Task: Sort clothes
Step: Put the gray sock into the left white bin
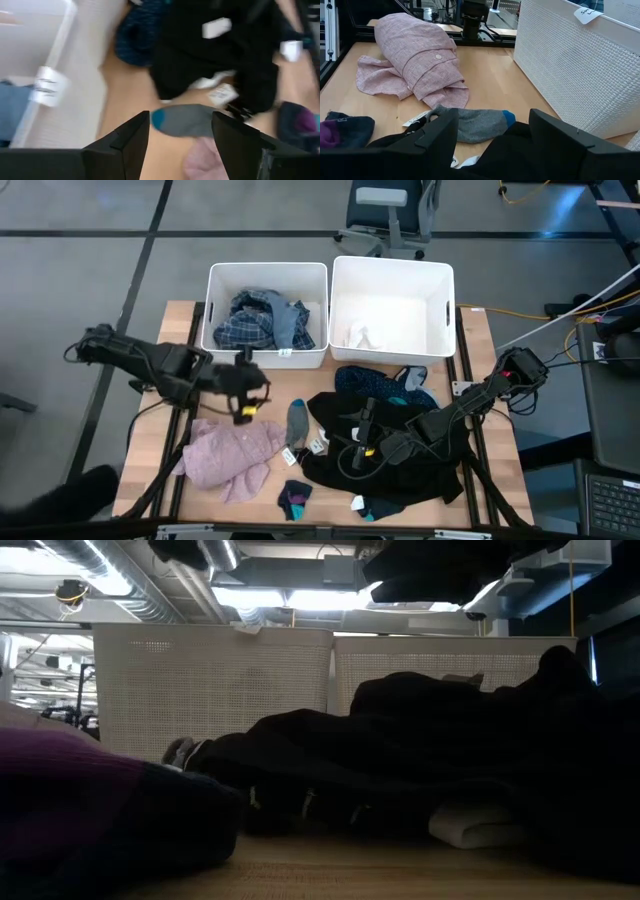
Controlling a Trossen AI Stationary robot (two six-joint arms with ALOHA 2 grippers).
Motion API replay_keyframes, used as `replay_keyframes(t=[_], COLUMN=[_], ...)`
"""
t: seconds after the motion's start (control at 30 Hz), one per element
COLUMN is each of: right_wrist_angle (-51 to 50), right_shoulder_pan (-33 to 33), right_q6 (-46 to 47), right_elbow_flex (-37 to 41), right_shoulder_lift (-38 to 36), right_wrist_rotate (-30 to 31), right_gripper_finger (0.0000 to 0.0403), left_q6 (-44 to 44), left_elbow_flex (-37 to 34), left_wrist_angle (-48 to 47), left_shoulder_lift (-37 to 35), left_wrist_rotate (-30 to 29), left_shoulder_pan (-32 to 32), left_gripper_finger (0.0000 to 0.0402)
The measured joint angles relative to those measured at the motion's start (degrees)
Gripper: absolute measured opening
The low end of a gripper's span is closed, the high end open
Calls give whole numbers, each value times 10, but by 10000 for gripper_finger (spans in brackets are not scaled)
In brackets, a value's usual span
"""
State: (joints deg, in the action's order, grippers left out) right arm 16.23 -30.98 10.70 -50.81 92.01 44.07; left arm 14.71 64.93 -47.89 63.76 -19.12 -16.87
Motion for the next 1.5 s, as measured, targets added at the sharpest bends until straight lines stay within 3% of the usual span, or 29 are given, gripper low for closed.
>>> replay_keyframes(t=[0.27,0.8,1.5], right_wrist_angle=[2,2,2], right_shoulder_pan=[0,8,8], right_q6=[0,0,0], right_elbow_flex=[0,0,0], right_shoulder_lift=[0,0,0], right_wrist_rotate=[0,-4,-6], right_gripper_finger=[245,245,245], left_q6=[46,40,-32], left_elbow_flex=[-58,-248,-266], left_wrist_angle=[56,312,480], left_shoulder_lift=[1,34,234], left_wrist_rotate=[-40,-9,49], left_shoulder_pan=[-79,-80,-80], left_gripper_finger=[199,198,198])
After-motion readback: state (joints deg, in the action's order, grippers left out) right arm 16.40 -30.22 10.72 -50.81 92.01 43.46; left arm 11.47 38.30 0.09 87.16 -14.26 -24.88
